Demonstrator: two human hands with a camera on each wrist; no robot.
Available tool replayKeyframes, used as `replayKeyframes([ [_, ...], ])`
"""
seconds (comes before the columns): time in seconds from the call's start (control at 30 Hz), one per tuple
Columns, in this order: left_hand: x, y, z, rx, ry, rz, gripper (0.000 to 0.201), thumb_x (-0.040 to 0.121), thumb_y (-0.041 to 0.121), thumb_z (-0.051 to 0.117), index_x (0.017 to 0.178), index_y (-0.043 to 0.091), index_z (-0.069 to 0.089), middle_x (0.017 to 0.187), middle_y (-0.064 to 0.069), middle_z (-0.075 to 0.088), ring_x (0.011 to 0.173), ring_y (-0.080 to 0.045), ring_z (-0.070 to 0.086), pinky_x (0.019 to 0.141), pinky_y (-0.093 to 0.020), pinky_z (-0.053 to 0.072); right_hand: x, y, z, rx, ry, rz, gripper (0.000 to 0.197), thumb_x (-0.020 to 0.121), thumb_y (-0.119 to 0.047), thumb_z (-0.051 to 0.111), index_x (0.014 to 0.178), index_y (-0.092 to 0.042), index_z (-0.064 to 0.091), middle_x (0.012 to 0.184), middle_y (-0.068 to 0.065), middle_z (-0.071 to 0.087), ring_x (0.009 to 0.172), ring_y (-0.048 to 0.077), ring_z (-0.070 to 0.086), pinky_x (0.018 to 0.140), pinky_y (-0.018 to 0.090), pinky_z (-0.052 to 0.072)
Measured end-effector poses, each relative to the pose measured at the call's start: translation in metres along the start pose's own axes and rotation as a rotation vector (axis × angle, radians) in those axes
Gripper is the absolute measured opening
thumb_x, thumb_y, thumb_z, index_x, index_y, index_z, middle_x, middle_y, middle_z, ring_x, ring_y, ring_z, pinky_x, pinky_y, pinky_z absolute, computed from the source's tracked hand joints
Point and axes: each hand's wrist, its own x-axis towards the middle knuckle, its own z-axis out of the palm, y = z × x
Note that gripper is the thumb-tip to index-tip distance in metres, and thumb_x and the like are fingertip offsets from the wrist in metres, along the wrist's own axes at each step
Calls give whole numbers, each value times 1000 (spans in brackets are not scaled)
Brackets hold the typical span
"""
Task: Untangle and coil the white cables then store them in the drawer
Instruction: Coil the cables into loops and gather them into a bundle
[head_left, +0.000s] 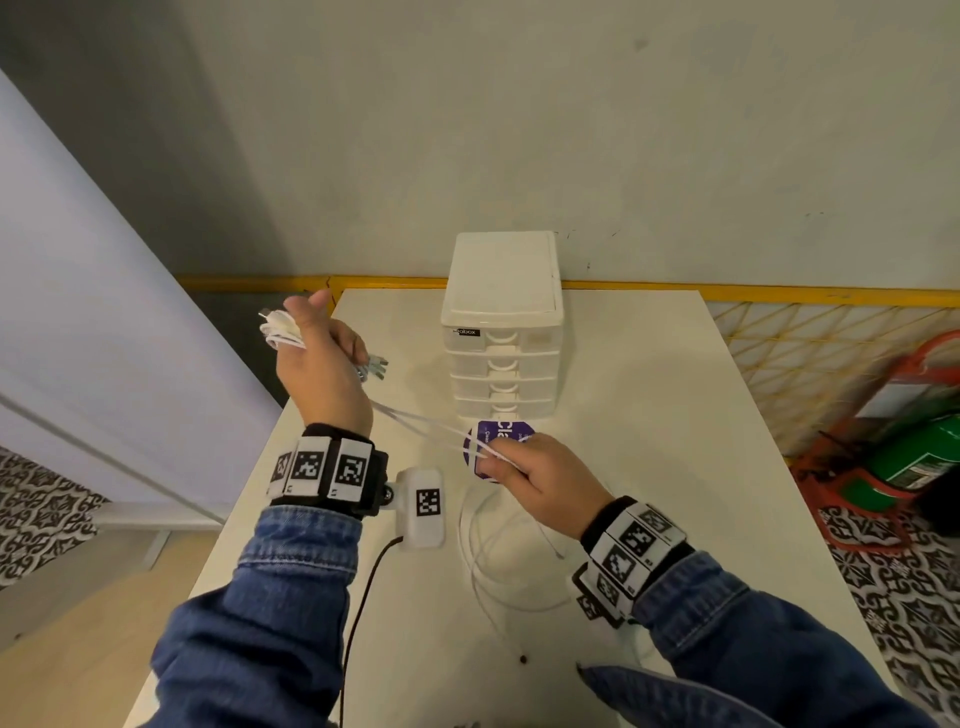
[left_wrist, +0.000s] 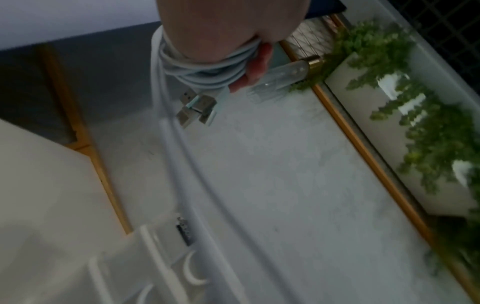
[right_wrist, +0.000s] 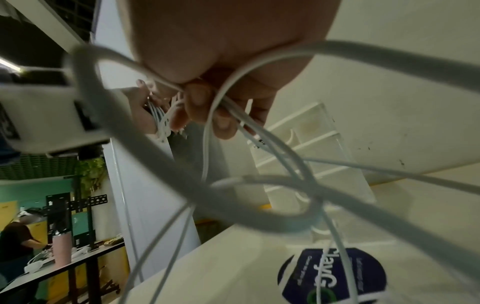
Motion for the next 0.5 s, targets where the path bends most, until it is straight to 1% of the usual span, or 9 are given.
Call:
replayKeyframes([
  [0.1, -4, -5, -2, 156, -44, 54, 24, 97, 35, 43, 91, 19, 59, 48, 11, 44, 45, -7, 40, 46, -22, 37, 3, -8, -10, -55, 43, -49, 41, 95, -43, 35, 71, -15, 53, 52, 5, 49, 51, 19, 42, 61, 27, 37],
  [0.17, -4, -10, -3, 252, -111, 75, 18, 95, 26, 50, 82, 14, 54, 53, 4, 45, 44, -7, 40, 44, -21, 37, 6, -11, -16, -95, 70, -74, 39, 95, -39, 37, 70, -15, 57, 50, -1, 47, 50, 15, 38, 66, 17, 32],
  [0.23, -4, -20, -5, 455, -229, 153, 22, 92, 22, 55, 72, 16, 51, 58, 2, 47, 46, -8, 43, 46, -22, 37, 9, -14, -23, -108, 103, -93, 35, 94, -36, 39, 69, -18, 57, 50, -9, 45, 49, 9, 37, 69, 13, 28],
  [0.27, -4, -26, -7, 598, -316, 188, 23, 91, 23, 57, 69, 18, 52, 59, 1, 50, 49, -9, 46, 49, -21, 38, 11, -15, -25, -106, 134, -108, 32, 94, -34, 41, 70, -19, 57, 52, -15, 45, 50, 5, 36, 69, 13, 27],
  [0.3, -7, -31, -8, 731, -422, 190, 23, 91, 27, 58, 71, 16, 56, 60, 0, 53, 50, -11, 49, 50, -21, 39, 13, -17, -29, -109, 176, -128, 29, 93, -32, 43, 71, -20, 59, 56, -18, 47, 53, 2, 36, 70, 16, 27],
  [0.33, -11, -34, -10, 839, -532, 159, 28, 91, 33, 57, 75, 10, 59, 59, -2, 56, 48, -12, 51, 50, -21, 40, 14, -19, -32, -119, 223, -149, 28, 92, -31, 44, 74, -19, 61, 60, -17, 52, 56, 2, 37, 71, 20, 29],
  [0.37, -15, -37, -11, 901, -646, 88, 38, 91, 40, 54, 79, 4, 61, 55, -4, 56, 44, -13, 51, 48, -22, 41, 16, -19, -35, -142, 266, -169, 27, 92, -31, 45, 76, -18, 63, 64, -15, 58, 59, 5, 41, 72, 24, 31],
  [0.43, -21, -40, -15, 901, -864, -117, 59, 89, 56, 44, 85, 1, 65, 44, -2, 52, 35, -14, 45, 44, -25, 41, 19, -16, -40, -228, 309, -163, 28, 92, -35, 45, 79, -19, 66, 71, -10, 67, 64, 10, 48, 75, 29, 32],
  [0.5, -26, -42, -17, 866, -1062, -324, 80, 82, 73, 37, 85, -1, 67, 38, 0, 43, 32, -15, 36, 42, -22, 36, 21, -6, -46, -316, 300, -93, 30, 90, -41, 45, 78, -22, 66, 74, -10, 68, 69, 13, 51, 77, 32, 31],
])
